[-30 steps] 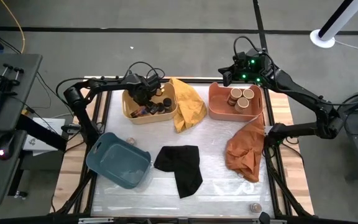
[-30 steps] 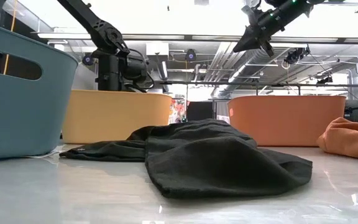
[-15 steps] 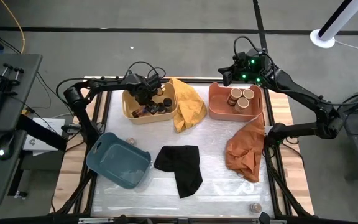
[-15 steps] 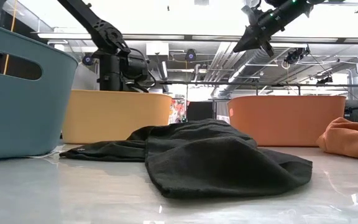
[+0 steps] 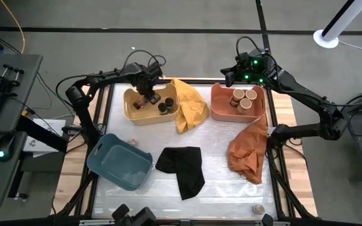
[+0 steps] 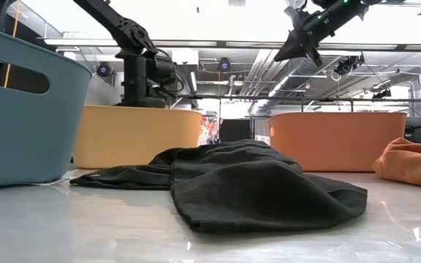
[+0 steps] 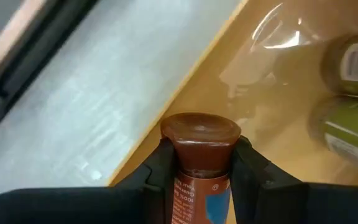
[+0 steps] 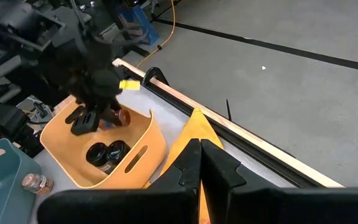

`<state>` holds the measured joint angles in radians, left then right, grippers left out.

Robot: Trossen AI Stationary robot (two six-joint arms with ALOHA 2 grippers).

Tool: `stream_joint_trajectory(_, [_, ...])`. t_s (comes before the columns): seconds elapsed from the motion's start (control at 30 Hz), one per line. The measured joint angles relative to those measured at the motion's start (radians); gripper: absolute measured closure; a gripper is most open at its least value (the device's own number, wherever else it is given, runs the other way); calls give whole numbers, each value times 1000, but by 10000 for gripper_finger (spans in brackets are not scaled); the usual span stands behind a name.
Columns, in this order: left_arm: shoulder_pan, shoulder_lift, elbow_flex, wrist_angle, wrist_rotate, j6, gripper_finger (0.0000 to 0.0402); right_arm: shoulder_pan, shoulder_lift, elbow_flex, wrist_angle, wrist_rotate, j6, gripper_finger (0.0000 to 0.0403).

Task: Sort spices by type
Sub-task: Put the black spice bottle into the yellow bin

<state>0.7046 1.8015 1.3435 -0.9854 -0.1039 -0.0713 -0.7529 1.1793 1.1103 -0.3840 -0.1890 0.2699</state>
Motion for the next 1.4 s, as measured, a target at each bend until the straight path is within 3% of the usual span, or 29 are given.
stream_joint_trajectory(0.23, [31, -24, 102, -58, 9, 37, 325, 0, 0, 0, 0, 0, -1, 402])
stream_joint_trajectory(0.47, [45, -137, 155, -24, 69, 12, 325, 0, 0, -1, 16, -40, -8, 402])
stream_joint_trajectory(0.63, [61, -244, 156, 158, 259, -106, 325, 6, 0, -1, 136, -115, 17, 402])
stream_joint_trajectory(0.8, [58, -313, 157, 508, 429, -268, 325, 38, 0, -1, 322, -136, 20, 393])
stream_joint_trajectory(0.93, [45, -312, 157, 797, 479, -412, 325, 75, 16, -1, 472, -134, 28, 337])
stream_joint_trajectory(1.17, [10, -264, 157, 1232, 479, -603, 325, 140, 106, -1, 753, -63, 200, 164])
stream_joint_trajectory(1.27, [-4, -244, 157, 1308, 479, -656, 325, 159, 151, 0, 850, -42, 227, 106])
stream_joint_trajectory(1.4, [-28, -238, 157, 1314, 454, -657, 324, 185, 213, 42, 864, -44, 228, 77])
